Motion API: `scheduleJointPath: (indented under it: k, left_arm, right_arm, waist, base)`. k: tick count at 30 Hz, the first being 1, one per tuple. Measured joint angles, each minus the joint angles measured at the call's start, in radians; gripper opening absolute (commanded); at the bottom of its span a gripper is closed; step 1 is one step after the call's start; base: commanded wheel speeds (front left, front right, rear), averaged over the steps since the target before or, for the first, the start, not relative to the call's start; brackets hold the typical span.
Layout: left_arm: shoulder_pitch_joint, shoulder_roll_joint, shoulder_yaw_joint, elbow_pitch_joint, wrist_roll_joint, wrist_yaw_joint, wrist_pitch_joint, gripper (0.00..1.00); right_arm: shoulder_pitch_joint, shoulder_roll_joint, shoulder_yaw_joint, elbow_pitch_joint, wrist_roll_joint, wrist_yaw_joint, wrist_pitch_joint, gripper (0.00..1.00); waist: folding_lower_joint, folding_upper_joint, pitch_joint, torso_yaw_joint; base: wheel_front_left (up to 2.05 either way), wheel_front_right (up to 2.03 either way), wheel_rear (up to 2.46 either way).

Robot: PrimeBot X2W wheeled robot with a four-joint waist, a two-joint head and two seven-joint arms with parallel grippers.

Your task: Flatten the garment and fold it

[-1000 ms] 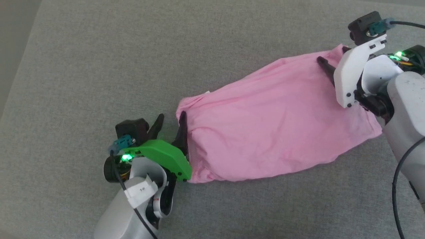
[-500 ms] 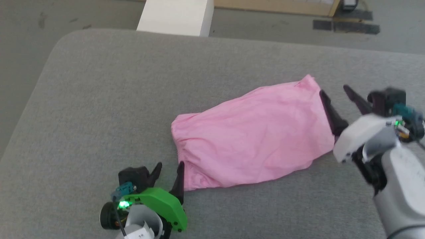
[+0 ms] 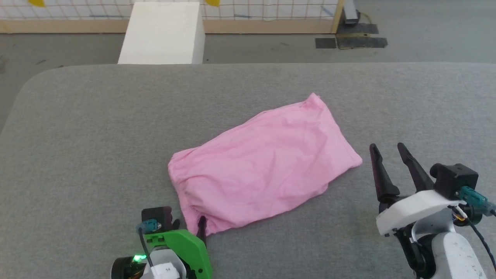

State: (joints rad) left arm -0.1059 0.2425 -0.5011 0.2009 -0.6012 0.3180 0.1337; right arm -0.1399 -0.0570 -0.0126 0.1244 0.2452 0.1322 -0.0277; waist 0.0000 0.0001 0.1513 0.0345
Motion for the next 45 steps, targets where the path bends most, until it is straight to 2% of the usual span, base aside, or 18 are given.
scheduleJointPath:
  k: [5, 6, 7, 8, 14, 19, 22, 28, 34, 35, 36, 37, 41, 45]
  left_arm:
    - [-0.008, 0.002, -0.006, 0.007, -0.027, 0.000, 0.071, 1.00]
    - [-0.011, 0.002, -0.008, 0.007, -0.033, 0.000, 0.083, 0.52]
    - [-0.015, 0.002, -0.010, 0.006, -0.038, -0.001, 0.090, 0.45]
    - [-0.017, 0.003, -0.012, 0.004, -0.042, -0.005, 0.095, 0.00]
    - [-0.023, -0.007, -0.030, -0.007, -0.050, -0.036, 0.092, 0.00]
    - [-0.031, -0.016, -0.036, -0.007, -0.050, -0.051, 0.066, 0.00]
    - [-0.039, -0.020, -0.042, -0.003, -0.049, -0.055, 0.053, 0.00]
    - [-0.060, -0.030, -0.052, 0.003, -0.048, -0.072, 0.031, 0.00]
    - [-0.083, -0.049, -0.057, 0.014, -0.048, -0.081, 0.014, 0.00]
    - [-0.085, -0.050, -0.058, 0.017, -0.048, -0.083, 0.014, 0.00]
    - [-0.086, -0.051, -0.058, 0.018, -0.048, -0.085, 0.013, 0.00]
    - [-0.087, -0.053, -0.058, 0.020, -0.049, -0.088, 0.010, 0.00]
    - [-0.090, -0.056, -0.058, 0.028, -0.049, -0.090, -0.002, 0.00]
    - [-0.084, -0.045, -0.051, 0.030, -0.052, -0.089, -0.005, 0.00]
  right_arm:
    - [0.020, 0.003, 0.002, -0.015, 0.002, 0.000, 0.000, 1.00]
    - [0.023, 0.003, 0.004, -0.015, 0.002, 0.000, 0.000, 1.00]
    - [0.024, 0.003, 0.006, -0.014, 0.002, 0.000, 0.000, 1.00]
    - [0.024, 0.004, 0.007, -0.013, 0.002, 0.000, 0.000, 1.00]
    - [0.014, 0.005, -0.023, 0.019, -0.020, 0.000, 0.004, 1.00]
    - [-0.085, 0.005, -0.032, 0.136, -0.058, 0.000, 0.050, 1.00]
    - [-0.165, 0.007, -0.039, 0.235, -0.067, 0.000, 0.110, 1.00]
    - [-0.309, 0.006, -0.060, 0.439, -0.092, 0.000, 0.323, 1.00]
    - [-0.398, 0.005, -0.057, 0.500, -0.139, 0.000, 0.459, 1.00]
    - [-0.407, 0.002, -0.051, 0.503, -0.139, 0.000, 0.481, 0.72]
    - [-0.413, -0.001, -0.043, 0.503, -0.139, 0.000, 0.496, 0.40]
    - [-0.418, -0.003, -0.036, 0.501, -0.140, 0.000, 0.511, 0.00]
    - [-0.412, 0.002, -0.027, 0.471, -0.143, 0.000, 0.539, 0.00]
    - [-0.289, 0.007, -0.033, 0.313, -0.109, 0.000, 0.521, 0.00]
  waist:
    - [0.0000, 0.0000, 0.006, -0.021]
    - [0.0000, 0.0000, 0.007, -0.021]
    - [0.0000, 0.0000, 0.008, -0.020]
    - [0.0000, 0.0000, 0.009, -0.018]
    - [0.0000, 0.0000, 0.015, 0.005]
    - [0.0000, 0.0000, 0.023, 0.032]
    - [0.0000, 0.0000, 0.032, 0.048]
    - [0.0000, 0.0000, 0.059, 0.081]
    - [0.0000, 0.0000, 0.093, 0.109]
    - [0.0000, 0.0000, 0.097, 0.114]
    - [0.0000, 0.0000, 0.100, 0.117]
    - [0.0000, 0.0000, 0.103, 0.120]
    - [0.0000, 0.0000, 0.100, 0.123]
    - [0.0000, 0.0000, 0.062, 0.109]
  base:
    - [0.00, 0.00, 0.00]
    - [0.00, 0.00, 0.00]
    - [0.00, 0.00, 0.00]
    - [0.00, 0.00, 0.00]
    - [0.00, 0.00, 0.00]
    - [0.00, 0.00, 0.00]
    - [0.00, 0.00, 0.00]
    - [0.00, 0.00, 0.00]
    - [0.00, 0.00, 0.00]
    - [0.00, 0.00, 0.00]
    - [0.00, 0.00, 0.00]
    - [0.00, 0.00, 0.00]
    - [0.00, 0.00, 0.00]
    - [0.00, 0.00, 0.00]
